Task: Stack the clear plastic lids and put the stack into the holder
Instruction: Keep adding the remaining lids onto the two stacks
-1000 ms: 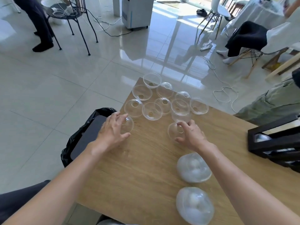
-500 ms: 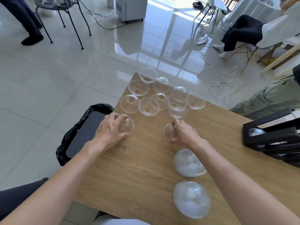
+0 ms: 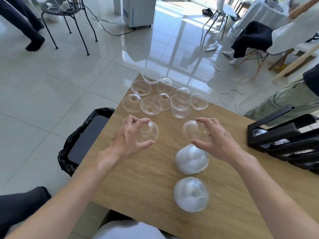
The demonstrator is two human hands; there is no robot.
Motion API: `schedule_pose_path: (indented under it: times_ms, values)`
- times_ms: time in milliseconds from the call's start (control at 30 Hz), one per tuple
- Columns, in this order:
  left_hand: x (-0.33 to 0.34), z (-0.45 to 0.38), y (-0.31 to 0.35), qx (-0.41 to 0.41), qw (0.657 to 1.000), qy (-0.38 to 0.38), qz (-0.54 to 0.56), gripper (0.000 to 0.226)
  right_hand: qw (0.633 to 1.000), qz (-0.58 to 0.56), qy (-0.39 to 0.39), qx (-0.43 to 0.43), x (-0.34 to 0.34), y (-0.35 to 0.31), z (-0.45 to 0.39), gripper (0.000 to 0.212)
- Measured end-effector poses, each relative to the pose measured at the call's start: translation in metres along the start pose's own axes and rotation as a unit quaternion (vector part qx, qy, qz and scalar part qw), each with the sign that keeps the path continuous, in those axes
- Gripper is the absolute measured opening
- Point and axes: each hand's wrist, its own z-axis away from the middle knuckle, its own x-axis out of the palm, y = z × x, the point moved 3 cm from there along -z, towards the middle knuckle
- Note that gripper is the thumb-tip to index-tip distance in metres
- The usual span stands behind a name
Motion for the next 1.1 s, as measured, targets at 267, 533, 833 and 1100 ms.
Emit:
schedule_pose_path:
  times_ms: [267,533,833,1100]
  values:
    - [0.019,0.046,0.048,-0.027,0.999,0.021,0.04,0.084,0.997,-0.044,-0.034,-0.054,0.007,0.029,0.036,0.079]
    - [0.028,0.096,0.076,-0.076,0.996,0.048,0.02,0.085,0.991,-0.025,-0.055,-0.119,0.034,0.049,0.045,0.082]
    - [0.057,0.129,0.11,-0.063,0.997,0.03,0.043,0.087,0.987,-0.069,-0.084,-0.121,0.06,0.064,0.044,0.085]
    - [0.074,0.137,0.139,-0.041,0.995,0.026,0.086,0.087,0.981,-0.148,-0.086,-0.094,0.052,0.08,0.051,0.102]
